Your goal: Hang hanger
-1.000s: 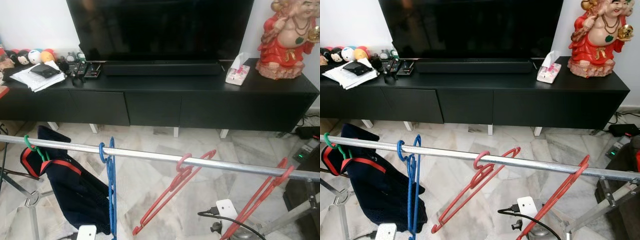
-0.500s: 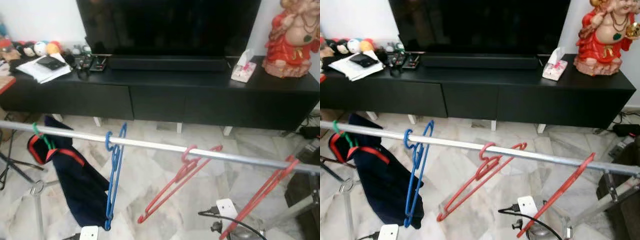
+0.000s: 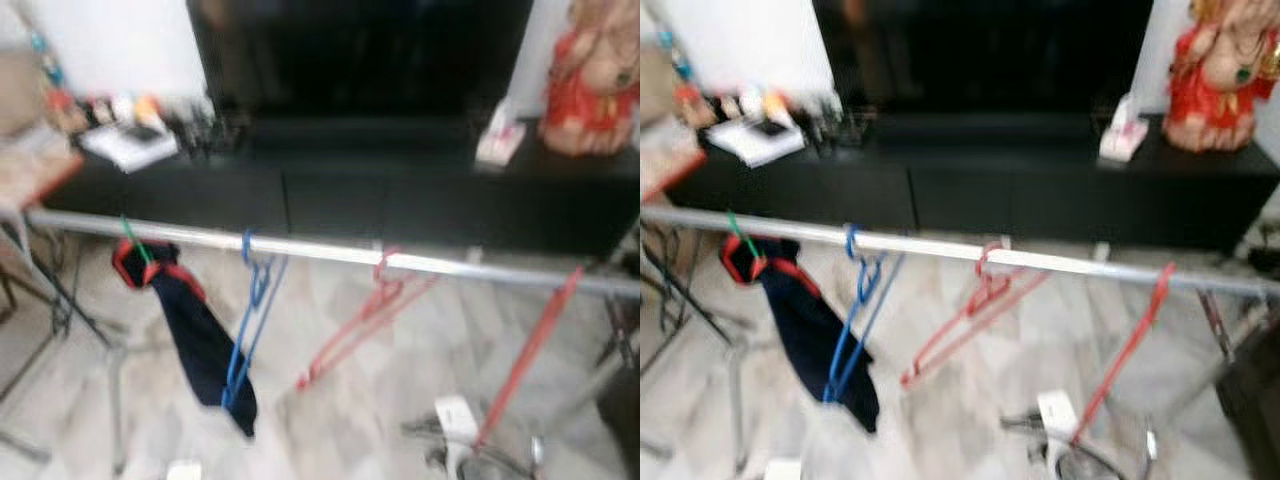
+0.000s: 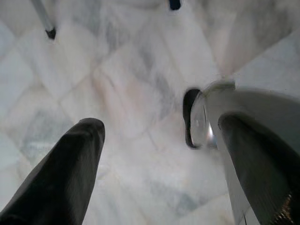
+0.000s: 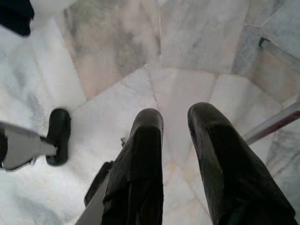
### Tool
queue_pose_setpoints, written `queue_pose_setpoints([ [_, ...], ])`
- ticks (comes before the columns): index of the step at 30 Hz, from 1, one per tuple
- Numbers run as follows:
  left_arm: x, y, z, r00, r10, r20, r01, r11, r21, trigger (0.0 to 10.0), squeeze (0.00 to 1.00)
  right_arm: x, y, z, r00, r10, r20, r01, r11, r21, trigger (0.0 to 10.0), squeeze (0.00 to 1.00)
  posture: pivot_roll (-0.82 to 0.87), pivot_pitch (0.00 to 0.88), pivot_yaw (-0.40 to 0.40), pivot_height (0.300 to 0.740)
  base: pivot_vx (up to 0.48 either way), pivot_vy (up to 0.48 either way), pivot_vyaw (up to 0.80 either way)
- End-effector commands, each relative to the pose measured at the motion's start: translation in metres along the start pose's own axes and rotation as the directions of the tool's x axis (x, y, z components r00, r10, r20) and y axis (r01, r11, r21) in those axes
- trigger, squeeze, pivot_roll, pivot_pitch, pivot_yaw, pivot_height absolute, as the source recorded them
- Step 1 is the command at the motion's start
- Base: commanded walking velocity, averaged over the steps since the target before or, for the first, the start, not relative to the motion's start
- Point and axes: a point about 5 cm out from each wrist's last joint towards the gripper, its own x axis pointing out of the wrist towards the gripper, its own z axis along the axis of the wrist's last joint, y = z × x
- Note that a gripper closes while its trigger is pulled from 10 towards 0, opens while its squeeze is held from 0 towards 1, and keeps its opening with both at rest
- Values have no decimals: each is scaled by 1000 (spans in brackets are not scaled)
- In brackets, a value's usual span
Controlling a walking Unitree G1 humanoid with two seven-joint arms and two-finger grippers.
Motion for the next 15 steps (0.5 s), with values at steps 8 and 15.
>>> queue_pose_setpoints([
  [8,0,5,2,1000,11,5,-11,1000,9,10000,0,1,6,1,1000,16,0,-16,1000,6,10000,0,-74,0,40,740,-259,0,0],
  [15,0,5,1,1000,10,4,-10,1000,8,10000,0,1,6,1,1000,16,0,-16,1000,5,10000,0,-74,0,39,740,-259,0,0],
])
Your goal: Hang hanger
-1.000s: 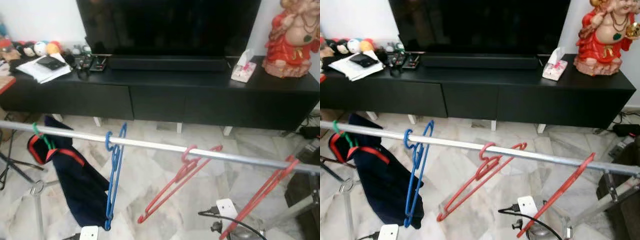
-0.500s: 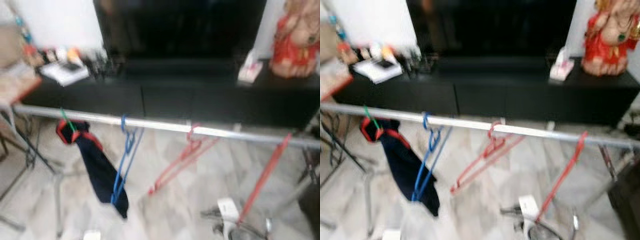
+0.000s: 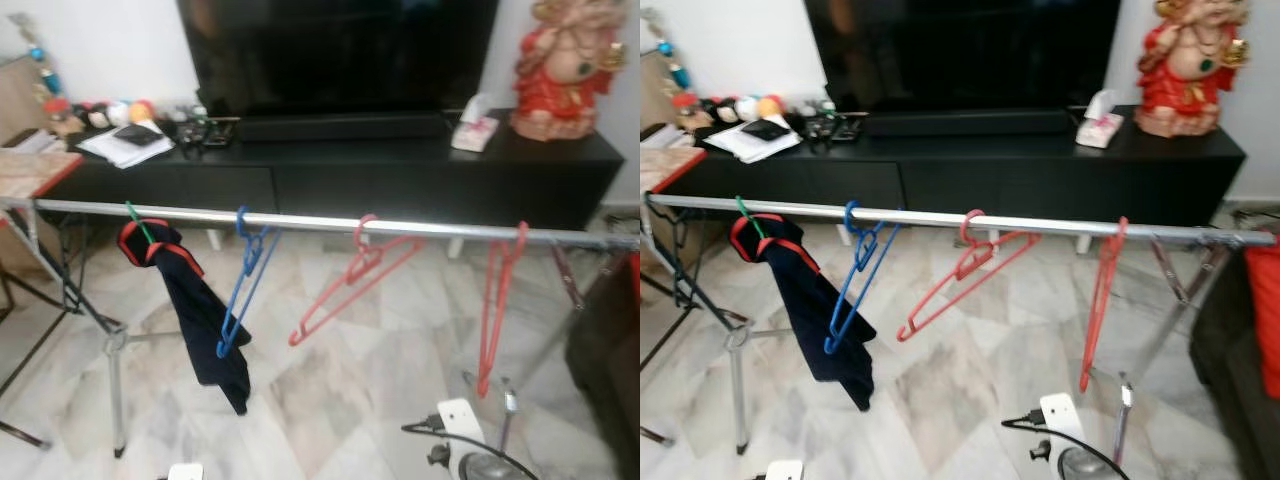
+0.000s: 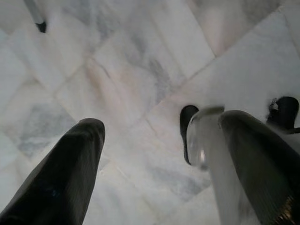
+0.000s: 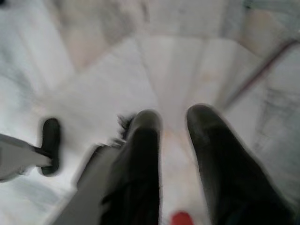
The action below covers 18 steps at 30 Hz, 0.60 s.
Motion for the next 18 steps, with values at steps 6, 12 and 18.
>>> queue_pose_setpoints([
  [6,-2,4,-9,1000,11,-27,-11,1000,4,10000,0,1,7,4,1000,19,9,-19,1000,1,10000,0,-75,0,37,740,-259,0,0],
  [12,-2,5,-8,1000,11,-30,-11,1000,4,10000,0,1,7,4,1000,21,9,-21,1000,0,10000,0,-75,0,36,740,-166,0,0],
  [18,-4,16,-14,999,27,-45,-26,1000,10,10000,0,1,6,4,1000,24,9,-24,1000,-1,10000,0,-75,0,35,740,0,0,0],
])
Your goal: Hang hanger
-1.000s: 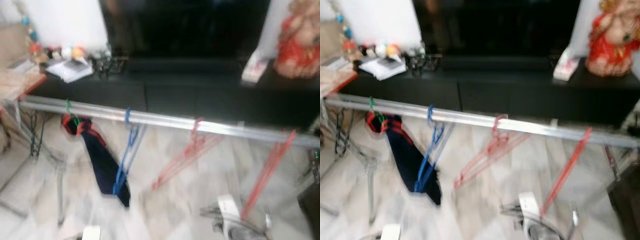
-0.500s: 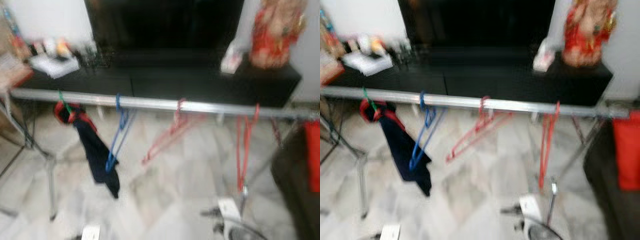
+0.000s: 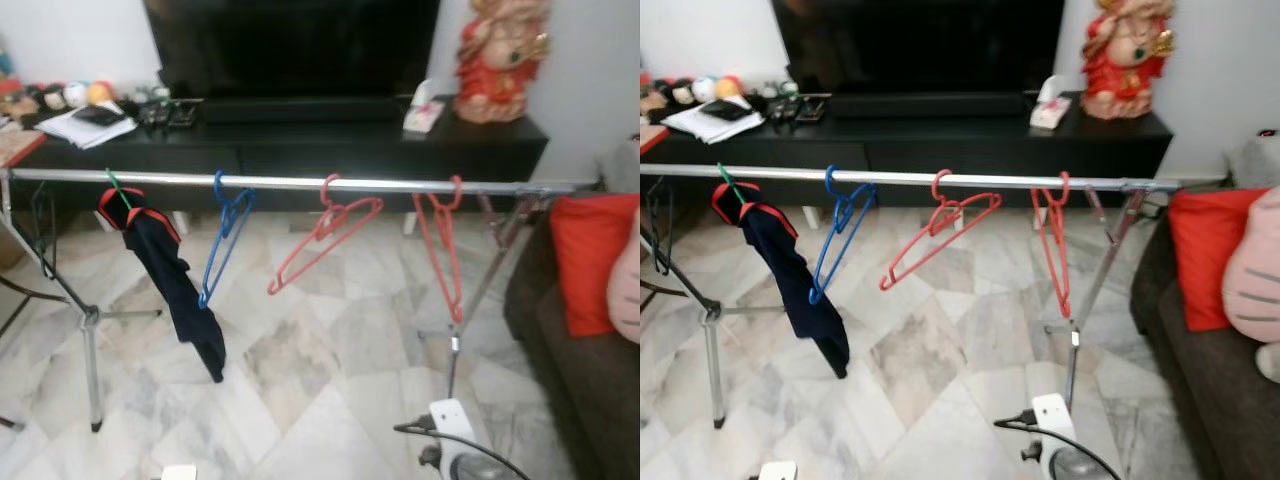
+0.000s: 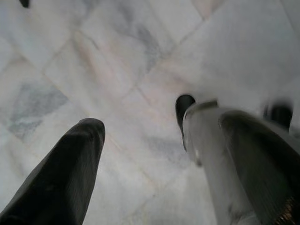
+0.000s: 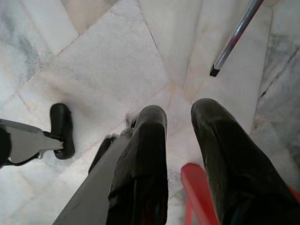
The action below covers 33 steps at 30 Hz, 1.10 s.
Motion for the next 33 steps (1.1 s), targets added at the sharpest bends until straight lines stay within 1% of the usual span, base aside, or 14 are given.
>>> queue_pose_setpoints([
  [1,-2,10,-10,999,15,-29,-15,1000,4,10000,0,0,-2,8,1000,-4,22,4,1000,-5,10000,0,-75,0,35,740,0,0,0],
  [10,-3,12,-12,999,14,-35,-14,1000,-15,10000,0,0,-2,8,1000,-3,23,3,1000,-4,10000,0,-77,0,35,740,0,0,0],
  [11,-3,12,-12,999,13,-36,-14,1000,-18,10000,0,0,-2,8,1000,-3,23,3,1000,-3,10000,0,-78,0,36,740,0,360,0],
  [13,-3,7,-13,999,7,-35,-8,1000,-18,10000,0,0,-2,8,1000,-4,28,4,1000,11,10000,0,-78,0,37,740,0,358,0],
  [14,-3,7,-13,999,7,-35,-8,1000,-18,10000,0,0,-2,8,1000,-4,28,4,1000,11,10000,0,-78,0,37,740,0,360,0],
  [16,-2,-3,-11,1000,-4,-29,3,1000,-12,10000,0,0,-1,7,999,-2,35,1,1000,21,10000,0,-81,0,40,740,0,356,0],
  [17,-2,-3,-11,1000,-4,-29,3,1000,-12,10000,0,0,-1,7,999,-2,35,1,1000,21,10000,0,-81,0,40,740,0,360,0],
  [19,-1,-13,-6,1000,-13,-21,13,1000,-8,10000,0,0,-1,7,999,-2,34,1,1000,20,10000,0,-82,0,42,740,0,356,0],
  [21,0,-18,-3,1000,-19,-16,19,1000,-7,10000,0,0,-1,7,999,-2,35,1,1000,25,10000,0,-81,0,41,740,0,351,0],
  [27,1,-23,2,1000,-24,-9,24,1000,-3,10000,0,0,-1,6,999,-1,34,0,1000,23,10000,0,-80,0,41,740,0,339,0],
  [31,1,-21,2,1000,-18,-8,18,1000,-4,10000,0,0,-1,6,999,-1,34,0,1000,25,10000,0,-80,0,41,740,0,297,0],
  [33,1,-19,1,1000,-15,-9,15,1000,-3,10000,0,0,0,6,999,-1,33,0,1000,24,10000,0,-79,0,41,740,0,0,0],
])
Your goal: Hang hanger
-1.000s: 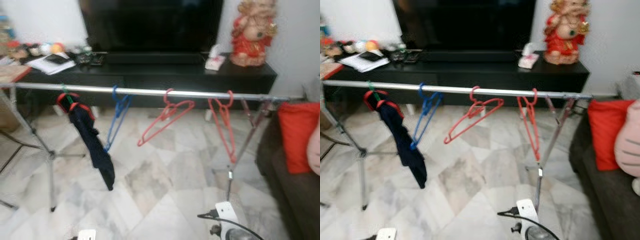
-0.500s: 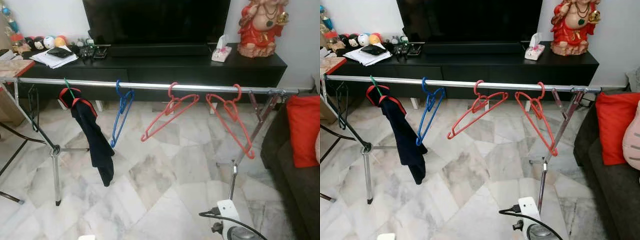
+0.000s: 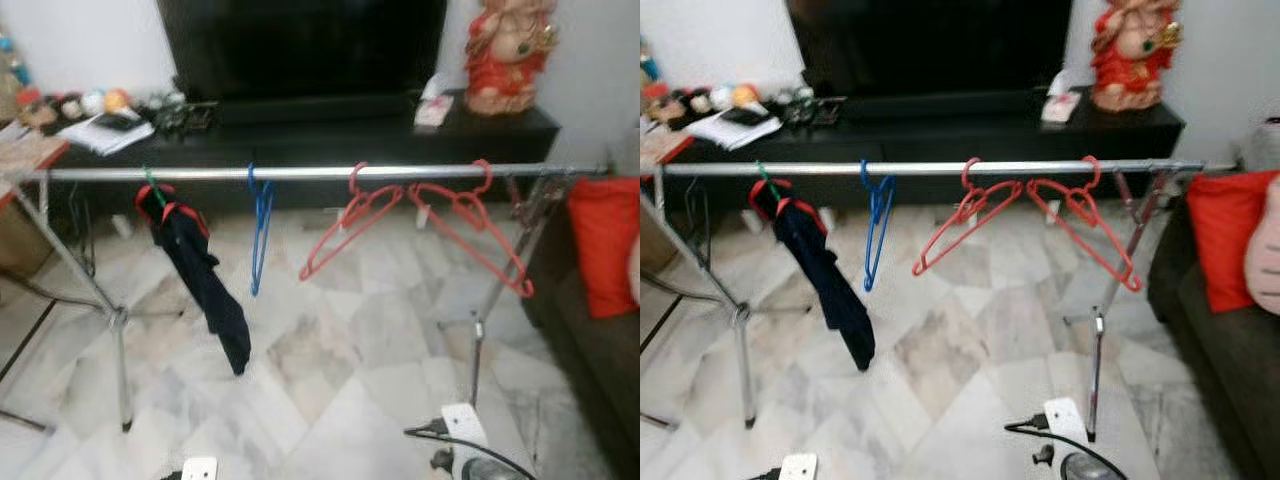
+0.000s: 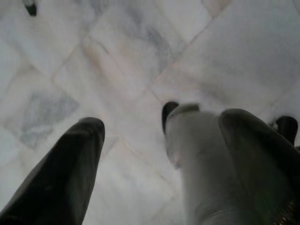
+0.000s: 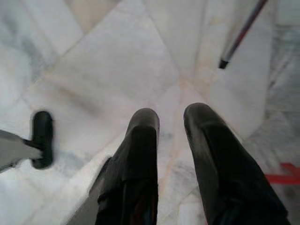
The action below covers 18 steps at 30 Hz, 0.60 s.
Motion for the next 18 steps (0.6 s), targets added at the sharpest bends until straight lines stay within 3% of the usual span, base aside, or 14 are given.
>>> queue_pose_setpoints([
  [1,-2,9,-8,999,26,-32,-25,999,20,10000,0,1,10,10,999,25,31,-25,1000,2,10000,0,-79,0,41,740,0,0,0],
  [6,-2,10,-8,999,28,-30,-27,999,23,10000,0,1,10,10,999,28,19,-27,1000,-10,10000,0,-77,0,41,740,0,0,-209],
  [18,-2,10,-7,999,25,-24,-25,1000,10,10000,0,1,10,11,999,29,15,-28,999,-14,10000,0,-80,0,44,740,0,0,-728],
])
